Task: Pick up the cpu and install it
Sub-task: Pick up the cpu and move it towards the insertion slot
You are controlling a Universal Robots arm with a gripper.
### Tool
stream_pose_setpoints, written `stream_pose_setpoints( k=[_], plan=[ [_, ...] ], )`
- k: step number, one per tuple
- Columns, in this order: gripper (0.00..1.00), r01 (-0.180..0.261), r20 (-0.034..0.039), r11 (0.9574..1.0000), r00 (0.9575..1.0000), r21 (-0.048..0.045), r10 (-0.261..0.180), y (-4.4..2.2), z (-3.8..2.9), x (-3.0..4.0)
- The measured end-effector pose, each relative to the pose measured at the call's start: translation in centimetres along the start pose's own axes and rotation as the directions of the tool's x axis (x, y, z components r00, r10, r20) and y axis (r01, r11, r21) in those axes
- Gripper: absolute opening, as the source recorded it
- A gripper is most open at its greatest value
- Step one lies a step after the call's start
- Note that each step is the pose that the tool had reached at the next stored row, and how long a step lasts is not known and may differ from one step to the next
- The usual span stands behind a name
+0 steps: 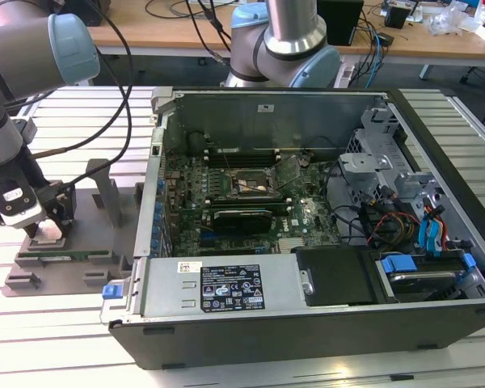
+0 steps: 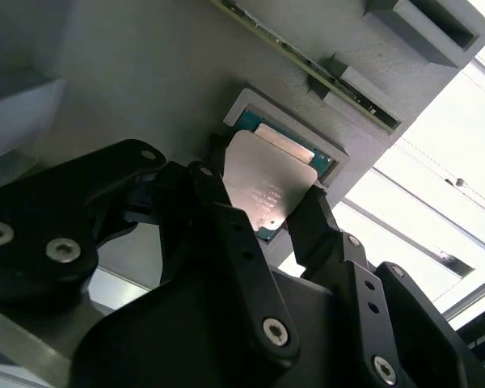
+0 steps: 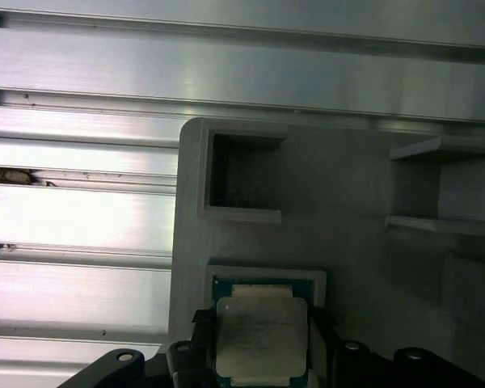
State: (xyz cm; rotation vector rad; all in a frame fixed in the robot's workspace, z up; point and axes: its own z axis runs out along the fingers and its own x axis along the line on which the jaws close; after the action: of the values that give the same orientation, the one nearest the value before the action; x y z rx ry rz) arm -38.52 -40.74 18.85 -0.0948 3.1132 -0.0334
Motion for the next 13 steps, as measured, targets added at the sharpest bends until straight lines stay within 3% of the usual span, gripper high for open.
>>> stream_pose_setpoints(
  k=[3, 6, 9, 13],
  plan=[
    [0.55, 0.0, 0.0, 1.0, 1.0, 0.0, 0.0, 0.0, 0.0, 0.0],
    [0.55, 0.0, -0.0002, 1.0, 1.0, 0.0057, 0.0, 0.01, -0.04, -0.01],
    [0.55, 0.0, -0.0004, 1.0, 1.0, 0.0075, 0.0, 0.0, -0.76, -0.02],
    [0.55, 0.0, -0.0004, 1.0, 1.0, 0.0075, 0.0, 0.0, -1.08, -0.03]
  ],
)
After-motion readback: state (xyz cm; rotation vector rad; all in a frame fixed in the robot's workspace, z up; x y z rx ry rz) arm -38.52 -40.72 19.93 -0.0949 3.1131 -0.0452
